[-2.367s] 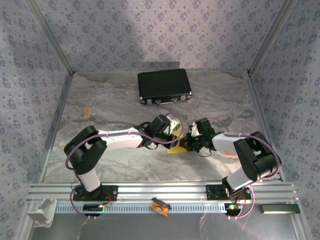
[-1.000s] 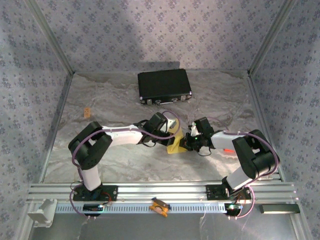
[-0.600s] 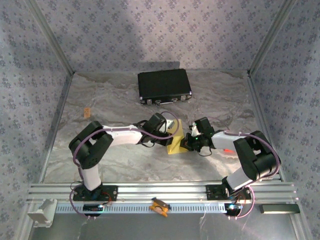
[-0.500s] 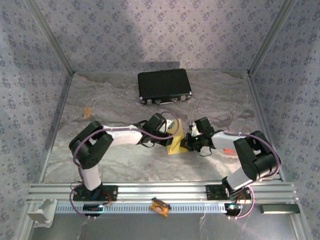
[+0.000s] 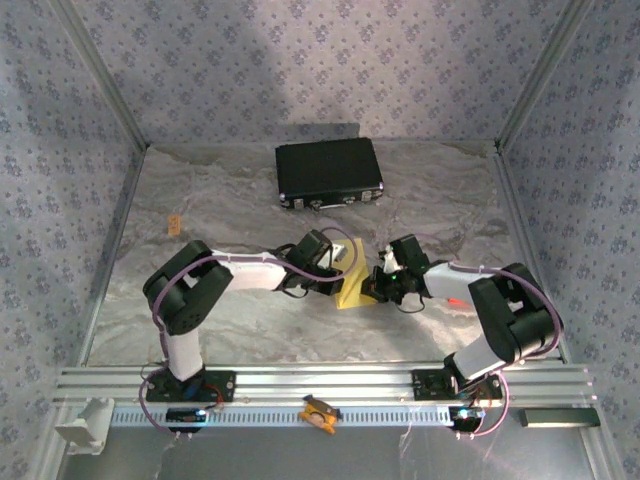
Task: Fold a paper plane with a square sheet of paper (pick it up from the middle)
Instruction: Fold the triangle a second time at the center of the table.
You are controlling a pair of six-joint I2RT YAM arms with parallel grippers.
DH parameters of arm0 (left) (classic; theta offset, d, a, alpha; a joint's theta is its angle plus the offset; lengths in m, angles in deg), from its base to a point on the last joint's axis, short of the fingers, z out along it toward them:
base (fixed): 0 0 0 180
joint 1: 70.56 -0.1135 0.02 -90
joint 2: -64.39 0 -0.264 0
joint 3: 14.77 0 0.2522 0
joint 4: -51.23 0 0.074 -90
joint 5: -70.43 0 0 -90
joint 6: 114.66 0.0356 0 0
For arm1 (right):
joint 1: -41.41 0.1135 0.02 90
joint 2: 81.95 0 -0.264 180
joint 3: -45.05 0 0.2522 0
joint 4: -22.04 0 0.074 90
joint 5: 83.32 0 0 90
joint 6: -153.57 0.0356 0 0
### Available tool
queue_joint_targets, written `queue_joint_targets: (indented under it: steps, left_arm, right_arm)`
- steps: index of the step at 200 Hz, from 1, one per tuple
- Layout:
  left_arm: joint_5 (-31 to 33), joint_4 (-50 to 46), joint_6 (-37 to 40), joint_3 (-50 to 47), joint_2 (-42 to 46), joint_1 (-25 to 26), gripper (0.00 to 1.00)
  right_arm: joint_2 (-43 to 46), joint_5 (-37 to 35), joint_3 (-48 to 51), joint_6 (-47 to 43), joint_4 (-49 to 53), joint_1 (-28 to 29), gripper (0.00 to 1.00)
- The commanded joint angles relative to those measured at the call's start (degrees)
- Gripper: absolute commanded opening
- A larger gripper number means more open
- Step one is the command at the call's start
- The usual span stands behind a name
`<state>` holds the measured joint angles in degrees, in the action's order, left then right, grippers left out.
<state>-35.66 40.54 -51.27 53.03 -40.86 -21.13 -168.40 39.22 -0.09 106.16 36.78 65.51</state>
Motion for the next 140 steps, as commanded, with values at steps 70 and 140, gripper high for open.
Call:
queue_joint_targets:
  steps: [70, 140]
  left_arm:
    - [-1.03, 2.19, -1.43, -1.4, -0.04, -0.42, 0.05]
    - [-1.35, 2.29, -1.6, -1.26, 0.13, -0.47, 0.05]
  right_arm:
    - [3.93, -2.09, -1.23, -0.73, 2.4, 0.95, 0.14]
    - [2.89, -2.5, -2.01, 0.76, 3.52, 1.29, 0.15]
